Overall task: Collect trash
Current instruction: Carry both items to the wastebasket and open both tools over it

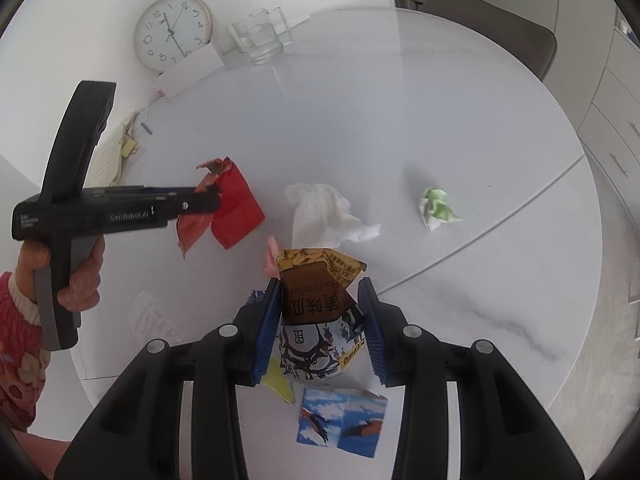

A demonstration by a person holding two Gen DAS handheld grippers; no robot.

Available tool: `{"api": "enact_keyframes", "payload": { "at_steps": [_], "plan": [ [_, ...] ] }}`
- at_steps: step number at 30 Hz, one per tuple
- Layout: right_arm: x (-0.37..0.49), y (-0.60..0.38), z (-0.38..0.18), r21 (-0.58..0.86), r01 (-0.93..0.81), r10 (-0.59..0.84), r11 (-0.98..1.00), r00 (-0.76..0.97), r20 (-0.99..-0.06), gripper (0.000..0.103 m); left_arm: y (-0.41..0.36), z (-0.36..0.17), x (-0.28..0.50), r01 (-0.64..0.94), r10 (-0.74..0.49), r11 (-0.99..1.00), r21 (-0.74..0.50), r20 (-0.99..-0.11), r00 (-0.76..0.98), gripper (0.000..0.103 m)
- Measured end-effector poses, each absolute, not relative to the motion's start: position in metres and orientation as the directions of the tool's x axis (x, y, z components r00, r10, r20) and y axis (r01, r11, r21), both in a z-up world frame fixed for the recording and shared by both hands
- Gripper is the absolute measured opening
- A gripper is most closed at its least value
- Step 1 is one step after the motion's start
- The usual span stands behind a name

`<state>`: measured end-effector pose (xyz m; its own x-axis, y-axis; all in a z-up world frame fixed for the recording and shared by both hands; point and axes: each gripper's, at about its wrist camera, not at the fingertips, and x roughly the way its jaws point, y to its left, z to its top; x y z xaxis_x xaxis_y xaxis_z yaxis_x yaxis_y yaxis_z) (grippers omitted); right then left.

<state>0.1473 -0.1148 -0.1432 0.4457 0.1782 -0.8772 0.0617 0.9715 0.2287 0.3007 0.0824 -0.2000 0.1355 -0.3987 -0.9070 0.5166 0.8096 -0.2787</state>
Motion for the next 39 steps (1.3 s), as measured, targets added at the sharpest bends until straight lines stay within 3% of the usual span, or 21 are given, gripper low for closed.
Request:
{"api": "enact_keyframes", "payload": {
  "at_steps": [16,28,39],
  "plan": [
    [0.106,-0.140,-0.123,0.207,0.136,0.115,0.969,0.495,-0.861,0.040,0.066,-0.162,0.248,0.591,-0.400,0.775,-0.226,-0.898,0.181,0.038],
    [-0.021,-0.200,-0.093,0.168,0.349,-0.041,0.922,0.519,-0.854,0.040,-0.006,-0.111,0.139,0.772,-0.508,0.580,-0.262,-0.856,0.091,0.038],
    [-0.138,-0.292,-0.109,0.156,0.502,-0.112,0.851,0.462,-0.880,0.040,-0.143,-0.171,-0.002,0.886,-0.455,0.359,-0.294,-0.884,-0.108,0.038]
  ]
}}
